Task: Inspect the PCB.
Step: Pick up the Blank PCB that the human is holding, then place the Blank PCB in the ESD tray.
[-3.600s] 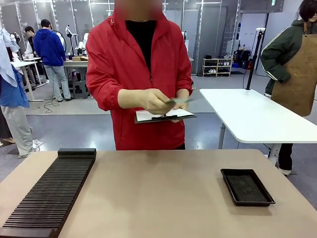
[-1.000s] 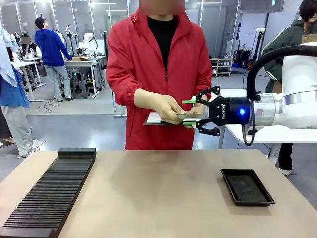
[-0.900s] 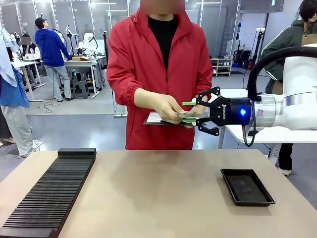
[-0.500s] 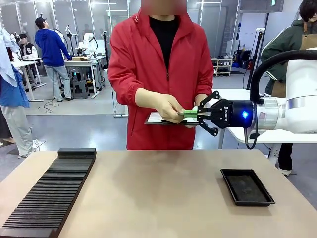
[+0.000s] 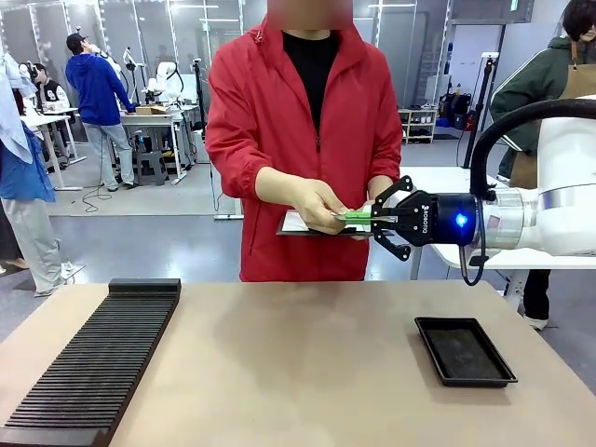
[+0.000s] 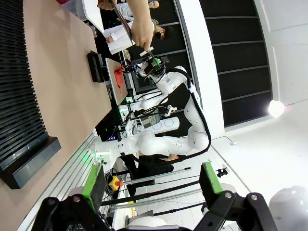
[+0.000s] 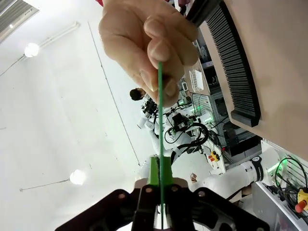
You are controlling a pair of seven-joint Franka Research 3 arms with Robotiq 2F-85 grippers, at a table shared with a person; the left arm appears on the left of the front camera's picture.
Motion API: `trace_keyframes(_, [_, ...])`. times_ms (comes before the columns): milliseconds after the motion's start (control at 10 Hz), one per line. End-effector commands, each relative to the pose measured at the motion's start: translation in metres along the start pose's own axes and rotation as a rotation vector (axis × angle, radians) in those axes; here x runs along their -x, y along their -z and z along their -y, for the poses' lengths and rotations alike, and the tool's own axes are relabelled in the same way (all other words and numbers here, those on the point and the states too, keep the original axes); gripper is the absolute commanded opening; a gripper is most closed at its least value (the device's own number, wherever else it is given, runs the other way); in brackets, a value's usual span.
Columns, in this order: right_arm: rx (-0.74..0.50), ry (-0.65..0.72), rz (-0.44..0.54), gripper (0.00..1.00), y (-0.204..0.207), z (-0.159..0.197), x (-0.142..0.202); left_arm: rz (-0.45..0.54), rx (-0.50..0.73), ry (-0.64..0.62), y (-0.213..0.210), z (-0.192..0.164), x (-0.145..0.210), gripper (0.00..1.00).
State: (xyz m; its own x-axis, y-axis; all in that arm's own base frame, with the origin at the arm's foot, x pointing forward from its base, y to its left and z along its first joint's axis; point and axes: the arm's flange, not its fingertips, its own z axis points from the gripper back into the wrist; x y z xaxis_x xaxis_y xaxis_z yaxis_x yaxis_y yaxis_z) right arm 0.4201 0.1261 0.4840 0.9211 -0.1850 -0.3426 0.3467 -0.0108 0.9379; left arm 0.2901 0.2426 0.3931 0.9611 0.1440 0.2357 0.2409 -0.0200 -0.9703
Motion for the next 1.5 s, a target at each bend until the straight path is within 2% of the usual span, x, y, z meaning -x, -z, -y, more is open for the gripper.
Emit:
trace_keyframes(0, [0.000, -0.001, 0.004, 0.00, -0.0003, -0.0006, -0.0003, 0.002, -0.001, 0.002, -0.0002, 0.0011, 0.0011, 1.00])
trace_keyframes(1400, [0.000, -0.001, 0.004, 0.00, -0.0003, -0.0006, -0.0003, 0.002, -0.001, 0.002, -0.0002, 0.0011, 0.0011, 1.00])
